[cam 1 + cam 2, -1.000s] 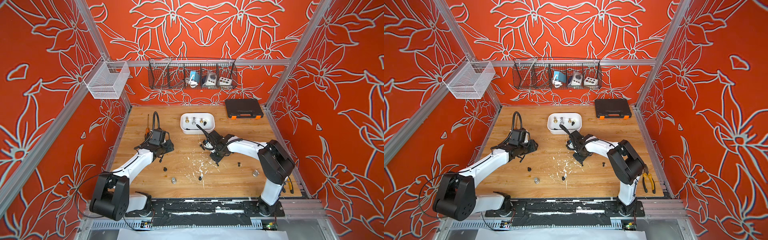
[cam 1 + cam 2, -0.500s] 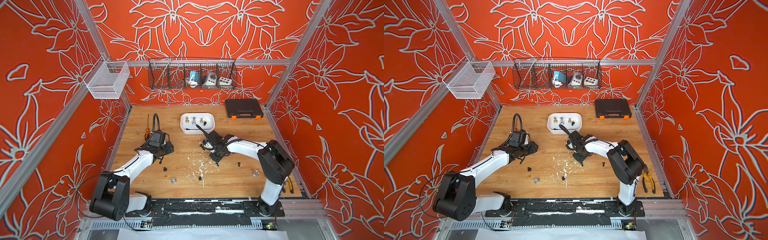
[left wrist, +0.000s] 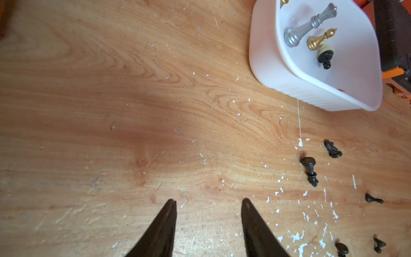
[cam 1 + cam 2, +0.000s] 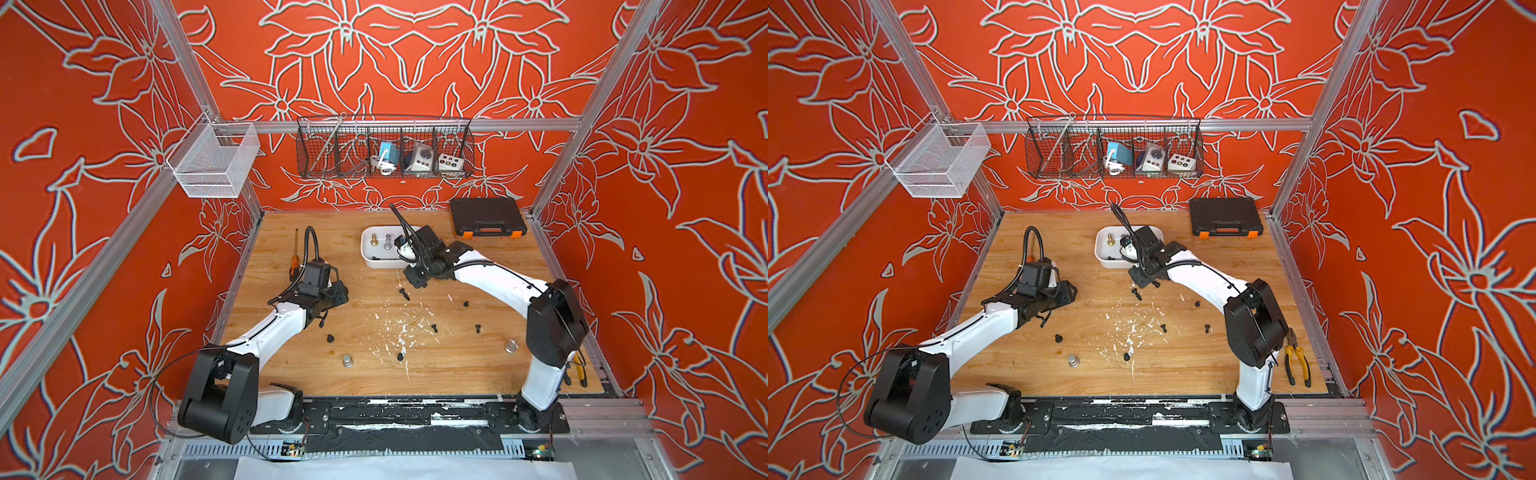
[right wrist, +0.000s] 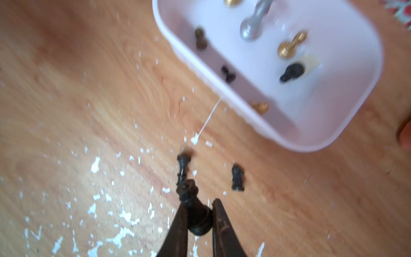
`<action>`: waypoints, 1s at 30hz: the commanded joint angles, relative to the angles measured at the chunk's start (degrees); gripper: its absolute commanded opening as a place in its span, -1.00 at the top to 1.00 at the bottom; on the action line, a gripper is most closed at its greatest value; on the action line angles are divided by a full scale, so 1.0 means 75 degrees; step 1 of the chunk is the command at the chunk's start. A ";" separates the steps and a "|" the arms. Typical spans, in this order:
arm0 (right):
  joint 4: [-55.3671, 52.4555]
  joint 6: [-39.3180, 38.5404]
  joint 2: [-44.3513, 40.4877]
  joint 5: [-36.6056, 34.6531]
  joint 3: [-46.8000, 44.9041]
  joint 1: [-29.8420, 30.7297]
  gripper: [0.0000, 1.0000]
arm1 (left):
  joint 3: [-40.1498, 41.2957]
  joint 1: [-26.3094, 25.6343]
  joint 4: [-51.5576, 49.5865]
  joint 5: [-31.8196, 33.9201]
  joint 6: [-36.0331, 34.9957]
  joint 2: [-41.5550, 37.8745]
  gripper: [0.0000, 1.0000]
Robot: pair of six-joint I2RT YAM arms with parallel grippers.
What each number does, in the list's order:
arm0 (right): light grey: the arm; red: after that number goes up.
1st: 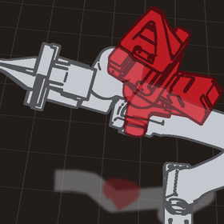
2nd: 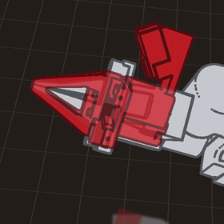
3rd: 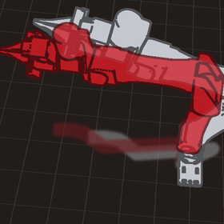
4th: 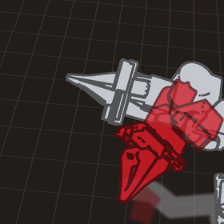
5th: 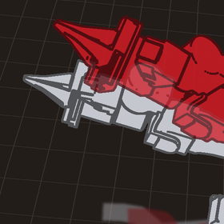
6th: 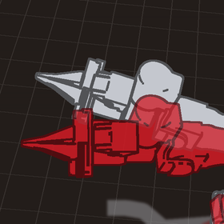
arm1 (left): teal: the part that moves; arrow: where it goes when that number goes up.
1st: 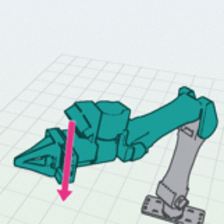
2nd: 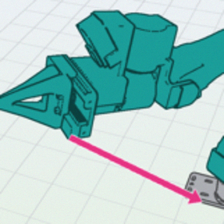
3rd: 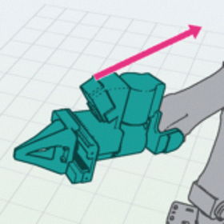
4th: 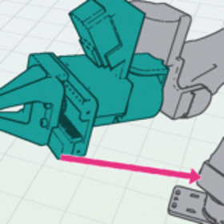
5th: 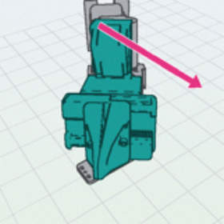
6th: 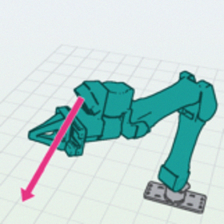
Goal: Put the chess pieces into the storage box
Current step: Pick up the chess piece at the center of the board, then place the chess piece in the storage box.
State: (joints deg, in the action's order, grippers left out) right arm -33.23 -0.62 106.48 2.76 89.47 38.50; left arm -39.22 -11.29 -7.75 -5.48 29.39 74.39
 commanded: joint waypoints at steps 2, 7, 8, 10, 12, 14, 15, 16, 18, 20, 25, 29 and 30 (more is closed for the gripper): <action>0.0015 0.0173 0.0927 0.0002 0.1045 -0.0350 0.71 | 0.0142 0.0014 0.0407 -0.0238 0.0103 -0.0095 0.03; -0.0177 0.0544 0.1991 -0.0066 0.2365 -0.0707 0.71 | 0.0211 0.0023 0.0459 -0.0233 0.0008 -0.0136 0.03; -0.0218 0.0612 0.2162 -0.0067 0.2573 -0.0764 0.71 | 0.0236 0.0015 0.0469 -0.0236 0.0012 -0.0162 0.03; -0.0199 0.0801 0.2419 0.0092 0.2789 -0.0864 0.70 | 0.0295 0.0017 0.0531 -0.0275 0.0059 -0.0180 0.03; -0.0124 0.1061 0.2605 0.0316 0.2899 -0.0959 0.70 | 0.0342 0.0017 0.0625 -0.0370 0.0140 -0.0180 0.03; -0.0037 0.1208 0.2683 0.0468 0.2918 -0.1026 0.70 | 0.0372 0.0017 0.0679 -0.0441 0.0211 -0.0161 0.03; 0.0006 0.1261 0.2707 0.0515 0.2921 -0.1037 0.70 | 0.0379 0.0017 0.0699 -0.0472 0.0229 -0.0136 0.03; 0.0028 0.1284 0.2720 0.0543 0.2918 -0.1047 0.70 | 0.0389 0.0017 0.0715 -0.0488 0.0233 -0.0117 0.03; 0.0060 0.1313 0.2745 0.0629 0.2918 -0.1047 0.70 | 0.0390 0.0011 0.0717 -0.0499 0.0235 -0.0081 0.03; 0.0071 0.1354 0.2737 0.0674 0.2898 -0.1053 0.67 | 0.0378 0.0024 0.0717 -0.0506 0.0209 -0.0062 0.03; 0.0139 0.1411 0.2626 0.0737 0.2760 -0.1046 0.43 | 0.0388 0.0020 0.0693 -0.0527 0.0230 -0.0050 0.03; 0.0273 0.1407 0.2409 0.0709 0.2528 -0.1071 0.27 | 0.0447 0.0023 0.0682 -0.0494 0.0276 -0.0103 0.03; 0.0310 0.1416 0.2367 0.0715 0.2471 -0.1085 0.24 | 0.0448 0.0019 0.0682 -0.0496 0.0279 -0.0109 0.03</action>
State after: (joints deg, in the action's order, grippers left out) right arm -32.16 9.69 126.34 7.64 109.06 30.59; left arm -36.45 -11.29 -3.31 -8.95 30.98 74.28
